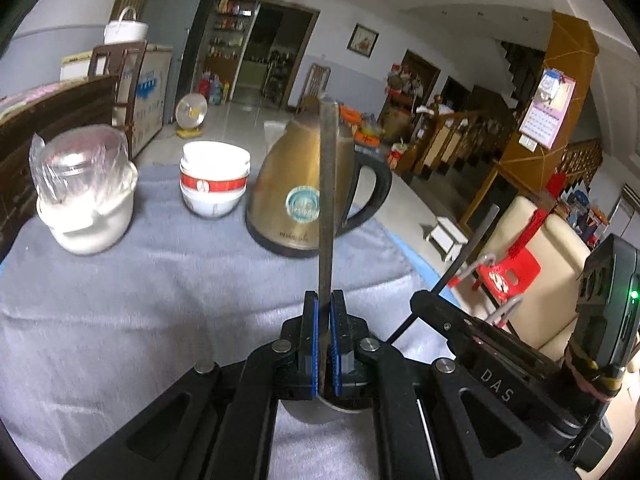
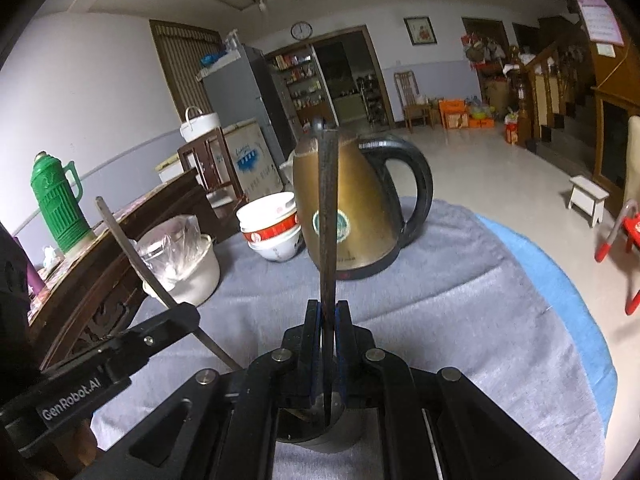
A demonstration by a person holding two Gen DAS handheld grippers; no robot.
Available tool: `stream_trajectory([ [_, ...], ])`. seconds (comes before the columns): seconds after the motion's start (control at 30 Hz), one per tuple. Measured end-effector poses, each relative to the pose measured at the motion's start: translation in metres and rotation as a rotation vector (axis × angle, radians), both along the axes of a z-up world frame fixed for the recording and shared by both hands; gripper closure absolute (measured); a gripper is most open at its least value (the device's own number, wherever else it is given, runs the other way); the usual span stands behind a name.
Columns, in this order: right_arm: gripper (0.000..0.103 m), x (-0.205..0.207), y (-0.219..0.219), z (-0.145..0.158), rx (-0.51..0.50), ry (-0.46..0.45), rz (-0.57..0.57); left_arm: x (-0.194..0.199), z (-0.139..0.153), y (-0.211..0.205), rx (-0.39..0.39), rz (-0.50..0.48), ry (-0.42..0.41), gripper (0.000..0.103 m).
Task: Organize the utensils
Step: 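Lower the chopsticks into the grey perforated cup and open both tools, then move both open tools back to the remaining chopsticks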
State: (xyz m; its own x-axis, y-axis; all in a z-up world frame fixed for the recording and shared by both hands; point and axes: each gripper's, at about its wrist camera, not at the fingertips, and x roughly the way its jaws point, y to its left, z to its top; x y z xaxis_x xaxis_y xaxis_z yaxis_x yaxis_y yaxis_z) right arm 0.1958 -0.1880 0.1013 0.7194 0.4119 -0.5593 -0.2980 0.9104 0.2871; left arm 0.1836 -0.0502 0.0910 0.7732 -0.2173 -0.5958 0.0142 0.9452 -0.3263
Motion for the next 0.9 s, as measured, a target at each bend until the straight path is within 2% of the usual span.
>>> stream_trajectory([
  [0.1,0.093,0.004,0.000,-0.008,-0.002,0.058,0.007,-0.002,-0.004,0.003,-0.012,0.008,0.027,0.094],
  [0.13,0.093,0.006,0.001,-0.010,-0.006,0.075,0.005,-0.003,-0.005,0.004,-0.020,0.009,0.038,0.086],
  [0.17,0.093,0.007,0.000,-0.012,-0.004,0.093,0.003,-0.004,-0.005,0.006,-0.034,0.007,0.055,0.068],
  [0.23,0.093,0.008,-0.003,-0.013,0.003,0.114,-0.005,-0.009,-0.001,0.011,-0.046,0.018,0.052,0.050],
  [0.27,0.092,0.007,-0.005,-0.012,0.006,0.120,-0.014,-0.016,0.004,0.015,-0.044,0.031,0.031,0.045],
  [0.37,0.080,0.000,-0.011,-0.004,0.011,0.110,-0.037,-0.036,0.016,0.027,-0.057,0.048,0.005,0.041],
  [0.4,0.071,-0.005,-0.014,0.001,0.005,0.099,-0.048,-0.044,0.020,0.033,-0.062,0.055,-0.006,0.041],
  [0.47,0.044,-0.017,-0.021,0.009,0.008,0.077,-0.060,-0.068,0.025,0.047,-0.068,0.082,-0.031,0.035],
  [0.5,0.026,-0.026,-0.026,0.014,0.012,0.060,-0.071,-0.077,0.025,0.052,-0.067,0.096,-0.036,0.033],
  [0.57,0.026,-0.047,-0.033,0.020,0.018,0.043,-0.067,-0.101,0.021,0.068,-0.071,0.135,-0.035,0.028],
  [0.63,0.026,-0.062,-0.035,0.018,0.011,0.064,-0.044,-0.124,0.006,0.085,-0.071,0.179,0.014,0.028],
  [0.7,0.026,-0.080,-0.033,0.004,0.007,0.115,-0.012,-0.140,-0.015,0.099,-0.070,0.215,0.091,0.028],
  [0.9,0.027,-0.113,-0.004,-0.068,-0.068,0.354,0.125,-0.181,-0.081,0.126,-0.124,0.283,0.284,0.028],
])
